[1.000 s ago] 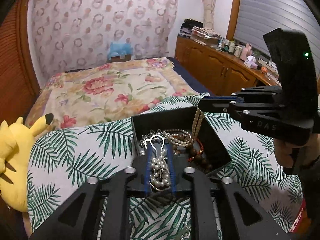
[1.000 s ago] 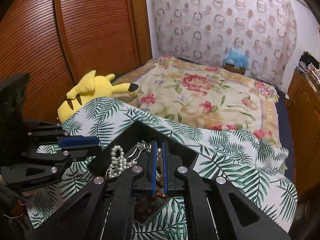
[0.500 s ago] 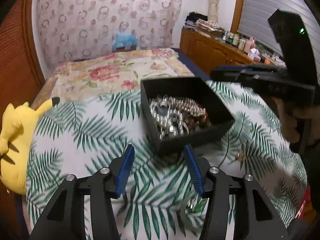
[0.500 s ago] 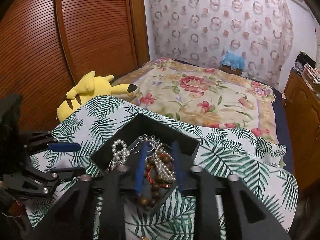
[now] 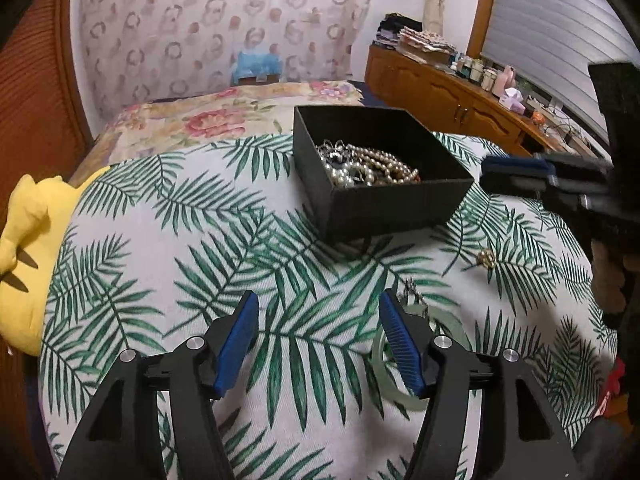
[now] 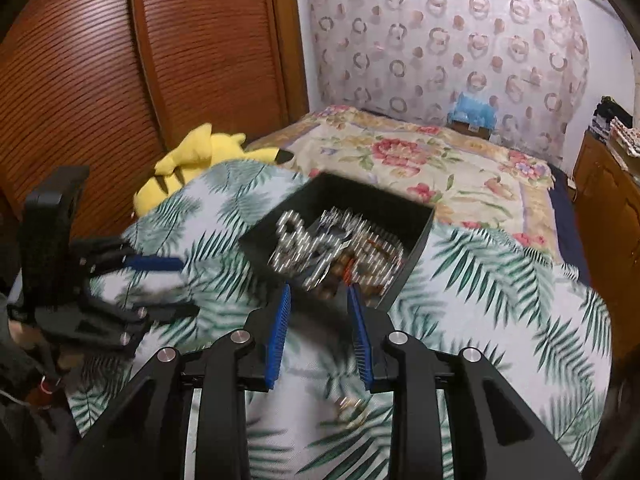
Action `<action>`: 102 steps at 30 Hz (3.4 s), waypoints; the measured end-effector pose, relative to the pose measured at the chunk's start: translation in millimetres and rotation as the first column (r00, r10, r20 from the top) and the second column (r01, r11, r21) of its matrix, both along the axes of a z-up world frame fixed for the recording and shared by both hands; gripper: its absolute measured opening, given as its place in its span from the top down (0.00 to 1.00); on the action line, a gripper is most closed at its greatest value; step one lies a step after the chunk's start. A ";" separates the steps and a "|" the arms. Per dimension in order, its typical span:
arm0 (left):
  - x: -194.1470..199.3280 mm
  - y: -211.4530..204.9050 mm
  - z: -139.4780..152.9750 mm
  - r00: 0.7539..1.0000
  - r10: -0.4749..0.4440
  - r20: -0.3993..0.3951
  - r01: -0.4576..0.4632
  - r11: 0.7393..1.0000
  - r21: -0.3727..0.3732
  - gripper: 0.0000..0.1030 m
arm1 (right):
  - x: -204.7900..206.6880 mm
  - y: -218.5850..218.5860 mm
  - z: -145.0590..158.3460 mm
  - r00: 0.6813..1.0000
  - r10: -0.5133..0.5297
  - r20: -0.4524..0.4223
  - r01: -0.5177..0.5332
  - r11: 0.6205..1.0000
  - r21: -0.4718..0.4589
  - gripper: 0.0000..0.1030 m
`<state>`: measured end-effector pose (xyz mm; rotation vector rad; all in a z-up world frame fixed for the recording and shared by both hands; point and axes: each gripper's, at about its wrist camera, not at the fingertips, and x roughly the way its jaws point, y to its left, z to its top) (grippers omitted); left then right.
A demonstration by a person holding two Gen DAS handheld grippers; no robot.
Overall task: Organize jewelry
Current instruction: 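Move the left tool over the jade bangle while the right tool approaches the gold ring, then grasp the jade bangle rim with the left tool while the right tool grasps the gold ring, then carry the bangle into the box and open the left tool while the right tool drops the ring there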
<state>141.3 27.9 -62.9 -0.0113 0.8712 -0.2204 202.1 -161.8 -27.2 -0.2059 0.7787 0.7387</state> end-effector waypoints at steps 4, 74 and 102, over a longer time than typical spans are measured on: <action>-9.0 -5.1 -3.9 1.000 -0.024 -0.001 0.024 1.000 0.003 0.42 | -16.3 -3.8 -22.9 0.999 -0.015 -0.043 0.014 1.000 -0.012 0.69; -32.1 -45.0 36.3 0.983 -0.104 0.154 0.099 0.994 0.040 0.33 | -17.4 -30.5 -59.9 0.994 -0.110 -0.023 0.106 0.987 -0.122 0.79; 52.0 -32.8 54.7 0.981 -0.070 0.183 0.057 0.996 0.074 0.33 | 47.6 0.4 -5.0 0.996 -0.068 0.052 0.068 0.998 0.016 0.77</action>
